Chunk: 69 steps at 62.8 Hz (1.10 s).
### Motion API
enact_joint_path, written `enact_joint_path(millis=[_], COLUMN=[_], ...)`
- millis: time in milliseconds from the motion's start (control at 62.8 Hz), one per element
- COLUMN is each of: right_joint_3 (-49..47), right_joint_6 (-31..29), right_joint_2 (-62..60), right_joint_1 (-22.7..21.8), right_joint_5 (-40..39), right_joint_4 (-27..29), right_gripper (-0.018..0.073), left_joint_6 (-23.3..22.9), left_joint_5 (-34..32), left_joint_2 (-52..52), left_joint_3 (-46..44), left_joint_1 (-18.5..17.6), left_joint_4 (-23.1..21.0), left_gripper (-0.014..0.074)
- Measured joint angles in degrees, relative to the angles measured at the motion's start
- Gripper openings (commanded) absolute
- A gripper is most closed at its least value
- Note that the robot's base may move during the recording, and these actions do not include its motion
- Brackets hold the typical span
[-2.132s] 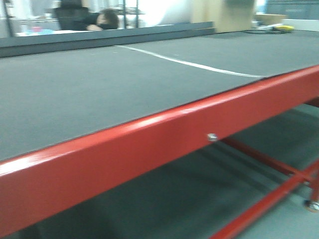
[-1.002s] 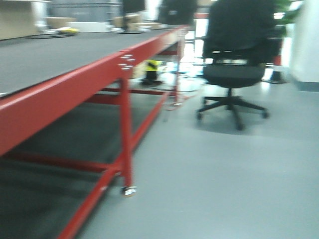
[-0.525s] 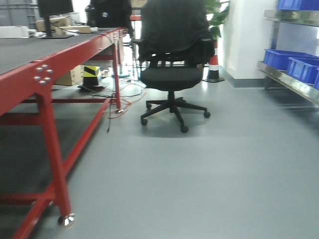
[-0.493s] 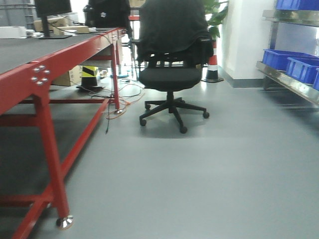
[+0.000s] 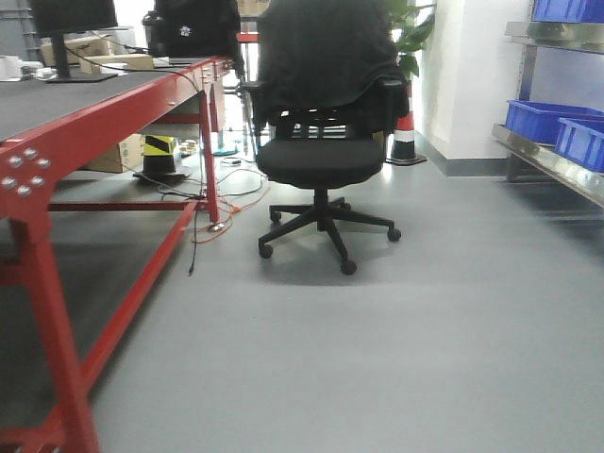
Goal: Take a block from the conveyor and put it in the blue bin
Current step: 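Drive away from the conveyor past the red frame holding both blocks, then drive up to the steel shelves of blue bins holding both blocks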
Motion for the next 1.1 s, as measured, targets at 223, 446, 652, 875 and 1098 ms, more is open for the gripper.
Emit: enact_joint_path(millis=[223, 446, 652, 875, 1098], right_joint_3=[0.0, 0.0, 0.0, 0.0, 0.0], right_joint_6=[0.0, 0.0, 0.0, 0.0, 0.0], right_joint_2=[0.0, 0.0, 0.0, 0.0, 0.0], right_joint_1=[0.0, 0.0, 0.0, 0.0, 0.0], right_joint_5=[0.0, 0.0, 0.0, 0.0, 0.0], right_joint_4=[0.0, 0.0, 0.0, 0.0, 0.0], right_gripper=[-0.0162, -0.0162, -0.0162, -0.0162, -0.0162], left_joint_6=[0.0, 0.0, 0.0, 0.0, 0.0], left_joint_5=[0.0, 0.0, 0.0, 0.0, 0.0], left_joint_2=[0.0, 0.0, 0.0, 0.0, 0.0], left_joint_3=[0.0, 0.0, 0.0, 0.0, 0.0], left_joint_1=[0.0, 0.0, 0.0, 0.0, 0.0], left_joint_4=[0.0, 0.0, 0.0, 0.0, 0.0], left_gripper=[-0.0111, -0.0111, -0.0111, -0.0111, -0.0111])
